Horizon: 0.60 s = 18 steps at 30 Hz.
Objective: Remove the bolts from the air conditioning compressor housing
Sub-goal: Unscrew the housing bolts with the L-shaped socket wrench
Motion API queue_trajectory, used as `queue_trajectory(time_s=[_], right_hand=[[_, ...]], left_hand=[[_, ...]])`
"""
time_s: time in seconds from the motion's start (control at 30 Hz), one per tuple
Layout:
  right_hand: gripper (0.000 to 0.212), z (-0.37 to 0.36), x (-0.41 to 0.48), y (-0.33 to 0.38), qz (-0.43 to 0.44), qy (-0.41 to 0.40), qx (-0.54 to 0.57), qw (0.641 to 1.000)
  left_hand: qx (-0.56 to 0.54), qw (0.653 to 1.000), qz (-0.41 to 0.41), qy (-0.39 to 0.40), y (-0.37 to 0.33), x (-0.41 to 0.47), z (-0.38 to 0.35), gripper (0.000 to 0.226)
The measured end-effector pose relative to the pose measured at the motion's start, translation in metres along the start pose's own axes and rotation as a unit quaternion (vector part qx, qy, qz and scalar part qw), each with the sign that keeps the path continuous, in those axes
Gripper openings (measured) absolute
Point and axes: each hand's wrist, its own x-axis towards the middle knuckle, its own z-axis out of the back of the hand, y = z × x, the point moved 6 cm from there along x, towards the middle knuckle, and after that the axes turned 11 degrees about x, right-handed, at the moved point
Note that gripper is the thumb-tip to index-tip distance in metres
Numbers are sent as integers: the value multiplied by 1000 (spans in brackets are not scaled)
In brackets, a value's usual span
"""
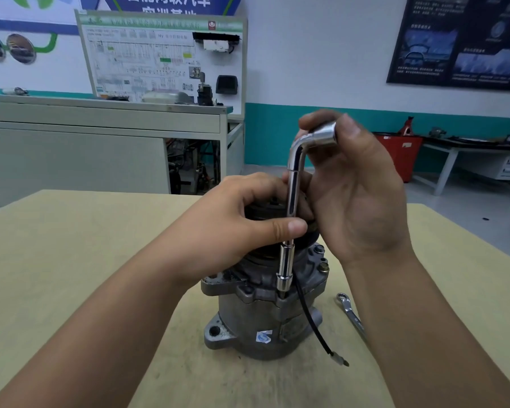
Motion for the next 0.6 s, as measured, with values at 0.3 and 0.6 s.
queue_trajectory(time_s=[0.3,0.6], right_hand=[[29,1,1,-4,-20,-3,16,1000],[23,-3,2,-2,-8,0,-11,1000]], left_hand=[[-3,1000,-17,20,-3,-1,1,8],[36,999,-12,9,-6,-1,0,29]])
